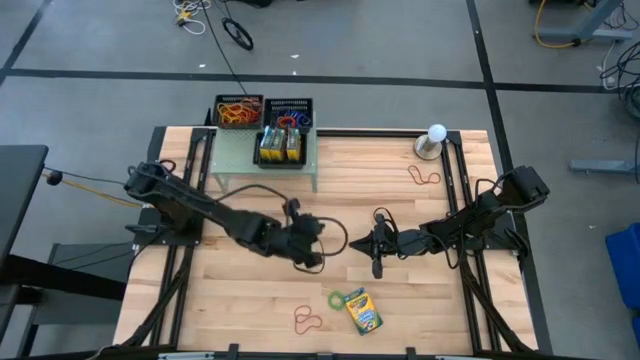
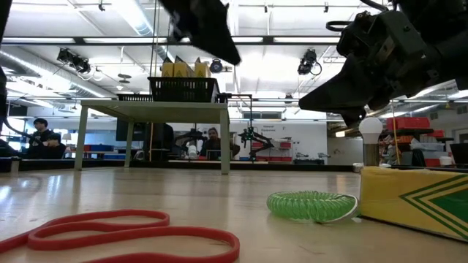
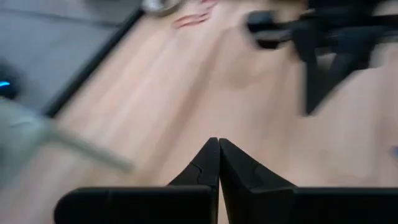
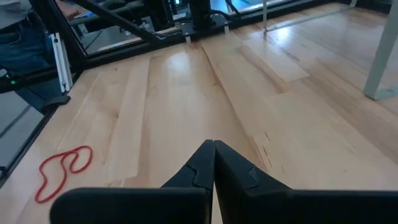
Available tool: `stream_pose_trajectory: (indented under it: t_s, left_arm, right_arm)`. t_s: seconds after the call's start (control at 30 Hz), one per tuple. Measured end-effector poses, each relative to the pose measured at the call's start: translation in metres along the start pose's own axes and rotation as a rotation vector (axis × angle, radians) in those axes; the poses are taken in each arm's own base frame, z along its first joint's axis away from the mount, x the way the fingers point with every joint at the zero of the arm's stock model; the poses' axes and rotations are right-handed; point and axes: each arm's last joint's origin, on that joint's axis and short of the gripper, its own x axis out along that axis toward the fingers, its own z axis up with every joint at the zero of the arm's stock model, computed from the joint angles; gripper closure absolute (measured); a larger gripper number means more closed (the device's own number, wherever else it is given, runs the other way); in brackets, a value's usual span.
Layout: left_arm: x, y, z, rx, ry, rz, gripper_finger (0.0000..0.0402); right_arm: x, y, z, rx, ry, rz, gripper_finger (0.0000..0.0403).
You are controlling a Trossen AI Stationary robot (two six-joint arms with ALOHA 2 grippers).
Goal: Pick & Place Office Desk Supplies
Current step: Put the green spring keychain into the top right black bin on the shelf
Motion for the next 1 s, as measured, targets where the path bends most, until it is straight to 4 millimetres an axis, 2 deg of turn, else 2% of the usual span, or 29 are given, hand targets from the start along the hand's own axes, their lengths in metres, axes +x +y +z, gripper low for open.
stream_pose_trajectory:
  t_s: [0.13, 0.23, 0.37, 0.5, 0.7, 0.87, 1.0]
  left_arm:
    - [0.018, -0.011, -0.031, -0.043, -0.122, -0.162, 0.0395]
    - [0.028, -0.008, -0.052, -0.102, -0.233, -0.295, 0.0396]
    - [0.034, 0.008, -0.08, -0.154, -0.381, -0.448, 0.0396]
    - [0.035, 0.03, -0.102, -0.195, -0.503, -0.53, 0.0394]
    - [0.041, 0.053, -0.13, -0.2, -0.474, -0.495, 0.0391]
    - [0.045, 0.061, -0.138, -0.195, -0.441, -0.468, 0.039]
    - [0.046, 0.063, -0.139, -0.184, -0.437, -0.458, 0.0389]
  right_arm:
    - [0.0, -0.001, -0.003, 0.014, 0.026, -0.009, 0.0391]
    - [0.0, -0.003, -0.007, 0.025, 0.064, -0.029, 0.0391]
    - [0.005, -0.001, -0.007, 0.024, 0.15, -0.088, 0.0391]
    - [0.014, 0.007, -0.001, 0.002, 0.314, -0.168, 0.0391]
    - [0.019, 0.031, 0.018, -0.006, 0.503, -0.161, 0.0374]
    - [0.027, 0.062, 0.026, -0.057, 0.634, -0.079, 0.0321]
    - [0.048, 0.083, 0.026, -0.103, 0.677, -0.029, 0.029]
